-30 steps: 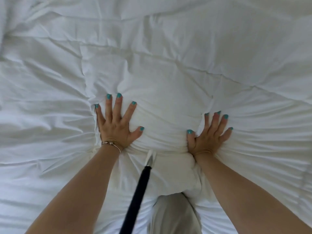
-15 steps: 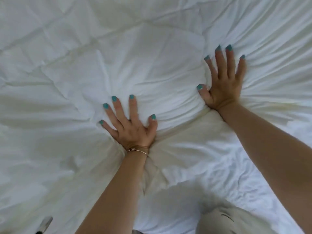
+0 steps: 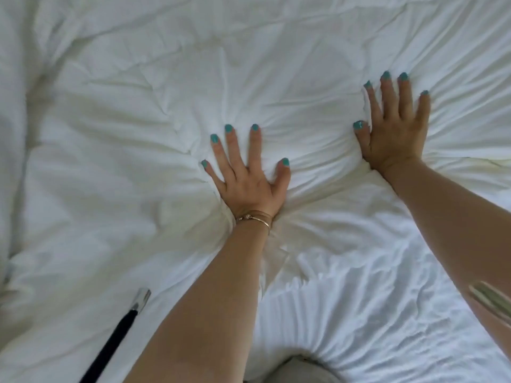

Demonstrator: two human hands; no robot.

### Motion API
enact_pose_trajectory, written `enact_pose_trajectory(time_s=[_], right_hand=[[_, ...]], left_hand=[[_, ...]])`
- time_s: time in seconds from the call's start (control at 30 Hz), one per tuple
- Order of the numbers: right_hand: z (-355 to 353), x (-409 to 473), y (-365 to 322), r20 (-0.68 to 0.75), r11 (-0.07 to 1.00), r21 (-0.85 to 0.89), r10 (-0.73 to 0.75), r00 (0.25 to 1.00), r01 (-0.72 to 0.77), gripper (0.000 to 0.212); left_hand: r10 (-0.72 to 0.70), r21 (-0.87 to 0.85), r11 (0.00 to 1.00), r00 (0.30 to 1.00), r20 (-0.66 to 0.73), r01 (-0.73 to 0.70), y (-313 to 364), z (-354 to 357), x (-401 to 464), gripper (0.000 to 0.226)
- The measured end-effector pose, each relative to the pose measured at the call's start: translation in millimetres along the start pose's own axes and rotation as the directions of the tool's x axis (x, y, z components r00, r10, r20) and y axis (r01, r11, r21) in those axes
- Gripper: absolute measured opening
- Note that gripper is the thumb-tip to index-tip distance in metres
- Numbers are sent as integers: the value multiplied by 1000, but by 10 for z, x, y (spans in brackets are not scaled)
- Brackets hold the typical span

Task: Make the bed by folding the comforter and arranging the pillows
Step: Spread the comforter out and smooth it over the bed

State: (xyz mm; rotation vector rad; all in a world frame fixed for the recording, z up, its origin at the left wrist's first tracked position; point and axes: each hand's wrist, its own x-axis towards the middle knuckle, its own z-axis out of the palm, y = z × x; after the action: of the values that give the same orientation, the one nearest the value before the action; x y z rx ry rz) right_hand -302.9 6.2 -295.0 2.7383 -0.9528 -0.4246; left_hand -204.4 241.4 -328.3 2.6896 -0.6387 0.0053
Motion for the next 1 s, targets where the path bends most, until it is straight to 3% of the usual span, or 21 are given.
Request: enact_pose_trajectory(time_s=[0.07, 0.13, 0.2, 0.27, 0.33, 0.4, 0.43, 0.5, 0.63, 0.73, 0.83, 1.0], right_hand=[[-149, -105, -44, 71, 997, -30, 75, 995, -73, 62], [-274, -270, -160, 120, 978, 115, 162, 979, -176, 57], [-505, -417, -386, 221, 858, 371, 292, 931, -357, 55], [-802, -580, -762, 299, 737, 510, 332, 895, -444, 55], [-1134, -754, -1241, 227, 729, 605, 227, 947, -319, 51], [-1426, -875, -1749, 22, 775, 631, 18, 1000, -27, 53], [-1529, -879, -1998, -67, 793, 599, -91, 994, 114, 54], [-1609, -776, -2450, -122, 820, 498, -256, 959, 282, 61], [-1235, -451, -2988, -24, 875, 389, -304, 952, 289, 78], [-873, -306, -3131, -93, 901, 347, -245, 965, 262, 80], [-713, -254, -3166, -140, 884, 340, -288, 947, 320, 80], [-543, -234, -3151, -251, 871, 339, -281, 926, 356, 79]], left_hand=[[3, -57, 998, 997, 77, 2, 26, -194, -27, 66], [33, -197, 980, 986, 161, -1, -14, -475, -39, 64], [95, -500, 865, 966, 239, 39, -187, -852, -5, 60], [138, -632, 774, 962, 236, 44, -534, -1259, -29, 52], [174, -489, 870, 969, 177, -67, -966, -1565, -1, 45], [174, -101, 982, 975, 139, -161, -1404, -1738, 109, 50], [121, 92, 987, 983, 138, -134, -1611, -1806, 178, 56], [14, 294, 953, 984, 175, -66, -1999, -1859, 301, 70], [91, 344, 923, 968, 232, -170, -2489, -1545, 386, 79], [164, 307, 931, 978, 127, -196, -2635, -1237, 503, 79], [229, 262, 936, 972, 45, -233, -2756, -1088, 514, 77], [247, 224, 946, 969, -27, -235, -2748, -1003, 528, 74]])
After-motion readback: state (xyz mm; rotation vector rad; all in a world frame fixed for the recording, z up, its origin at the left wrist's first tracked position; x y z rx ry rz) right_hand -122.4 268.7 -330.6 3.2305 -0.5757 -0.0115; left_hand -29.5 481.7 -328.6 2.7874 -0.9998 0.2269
